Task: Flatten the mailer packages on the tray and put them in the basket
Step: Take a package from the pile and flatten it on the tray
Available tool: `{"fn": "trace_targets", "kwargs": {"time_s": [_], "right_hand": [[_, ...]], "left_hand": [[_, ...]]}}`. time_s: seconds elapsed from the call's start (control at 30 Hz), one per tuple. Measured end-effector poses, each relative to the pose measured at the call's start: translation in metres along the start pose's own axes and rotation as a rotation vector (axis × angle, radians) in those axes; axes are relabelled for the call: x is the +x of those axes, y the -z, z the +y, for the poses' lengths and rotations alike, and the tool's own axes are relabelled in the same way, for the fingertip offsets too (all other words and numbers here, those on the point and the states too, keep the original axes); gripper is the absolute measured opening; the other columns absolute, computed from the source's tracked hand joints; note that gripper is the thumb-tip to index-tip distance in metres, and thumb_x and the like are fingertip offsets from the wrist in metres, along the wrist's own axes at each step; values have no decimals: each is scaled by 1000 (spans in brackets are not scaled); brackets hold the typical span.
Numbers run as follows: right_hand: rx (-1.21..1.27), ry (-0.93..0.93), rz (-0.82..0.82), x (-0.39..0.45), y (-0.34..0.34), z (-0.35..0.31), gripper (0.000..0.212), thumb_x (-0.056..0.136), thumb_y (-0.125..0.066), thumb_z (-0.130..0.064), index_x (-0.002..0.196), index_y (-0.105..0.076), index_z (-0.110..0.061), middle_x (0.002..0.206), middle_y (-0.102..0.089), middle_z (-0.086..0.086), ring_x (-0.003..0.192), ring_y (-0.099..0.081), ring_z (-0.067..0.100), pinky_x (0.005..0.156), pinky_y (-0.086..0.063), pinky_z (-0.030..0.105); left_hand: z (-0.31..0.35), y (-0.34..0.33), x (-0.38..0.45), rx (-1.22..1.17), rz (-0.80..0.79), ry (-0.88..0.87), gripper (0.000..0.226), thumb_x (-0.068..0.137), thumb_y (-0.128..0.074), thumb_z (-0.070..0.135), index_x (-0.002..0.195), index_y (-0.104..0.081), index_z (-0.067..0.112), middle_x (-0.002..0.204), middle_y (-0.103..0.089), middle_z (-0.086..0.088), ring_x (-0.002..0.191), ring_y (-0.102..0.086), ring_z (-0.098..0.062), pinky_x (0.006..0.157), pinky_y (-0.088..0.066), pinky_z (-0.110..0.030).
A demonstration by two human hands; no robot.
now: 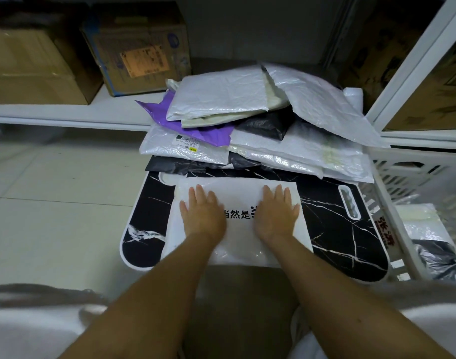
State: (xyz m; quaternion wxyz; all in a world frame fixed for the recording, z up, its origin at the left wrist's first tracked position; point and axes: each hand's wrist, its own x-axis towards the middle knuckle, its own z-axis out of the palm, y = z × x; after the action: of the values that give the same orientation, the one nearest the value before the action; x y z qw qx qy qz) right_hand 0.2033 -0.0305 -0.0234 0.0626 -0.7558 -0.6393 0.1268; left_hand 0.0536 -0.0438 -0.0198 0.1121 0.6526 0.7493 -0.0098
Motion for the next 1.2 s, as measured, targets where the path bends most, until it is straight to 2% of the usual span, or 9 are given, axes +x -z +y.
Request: {"fn": "trace_targets", "kwargs": {"time_s": [0.13,0.33,0.5,0.63,0.77,0.93,1.07,1.13,1.2], "right_hand": [[-15,94,-50,-47,-23,-23,47,101,-21,-49,147,-21,-41,162,-7,3,148,5,32,112,-1,65],[-121,169,-65,-56,-31,1,55,97,-20,-60,149,-14,-42,163,-5,3,147,4,39,111,-4,66],[-141,214,-107,-54,-28,11,65,94,-16,-66,152,-6,-39,163,3,3,147,8,37,114,-4,61],[-81,159,-88,-47,-29,19,65,95,-21,-63,153,-9,-35,163,3,8,148,6,34,117,-5,51],[-13,38,-99,-38,-24,32,66,97,-20,-60,154,-5,-30,161,6,16,148,9,31,120,-5,45],[-76,-45,-208,-30,-19,34,63,98,-12,-60,153,7,-36,160,16,12,148,16,26,115,4,58],[-14,-20,-195,-23,-12,38,54,100,-21,-50,151,-14,-34,160,-5,12,148,-3,28,114,-12,60],[39,-29,-59,-22,-5,42,43,98,-31,-44,136,-36,-23,145,-32,14,135,-30,29,105,-34,56],[53,-165,80,-25,3,48,41,97,-37,-42,127,-42,-16,131,-43,12,120,-42,28,94,-45,49]], "left_hand": [[15,-27,-38,10,-74,5,52,100,-10,50,150,1,40,160,11,-3,145,15,-36,110,-5,-67],[-13,-36,-46,44,-46,-79,58,94,-5,63,148,6,46,160,11,1,146,12,-36,113,-6,-63],[-30,-37,-43,9,-37,-112,71,90,-10,70,151,5,38,160,14,-5,146,12,-33,117,0,-53],[-36,-37,-35,-100,-45,2,68,94,-13,62,152,5,31,159,12,-12,146,14,-28,119,3,-49],[-33,-32,-29,-97,-126,122,61,95,-5,59,149,13,39,159,19,-7,145,19,-30,113,3,-62],[-32,-23,-20,-131,-182,268,63,95,-9,60,150,9,35,159,18,-8,144,15,-41,113,-1,-63],[-38,-17,-19,-314,14,394,61,99,-30,45,148,-18,10,154,-10,-27,141,-17,-42,113,-23,-51],[-43,-10,-19,-376,142,426,48,97,-39,33,134,-33,3,139,-32,-25,126,-39,-39,100,-38,-47],[-47,-1,-19,-357,159,486,36,94,-42,26,124,-38,5,128,-42,-19,116,-45,-35,93,-42,-47]]}}
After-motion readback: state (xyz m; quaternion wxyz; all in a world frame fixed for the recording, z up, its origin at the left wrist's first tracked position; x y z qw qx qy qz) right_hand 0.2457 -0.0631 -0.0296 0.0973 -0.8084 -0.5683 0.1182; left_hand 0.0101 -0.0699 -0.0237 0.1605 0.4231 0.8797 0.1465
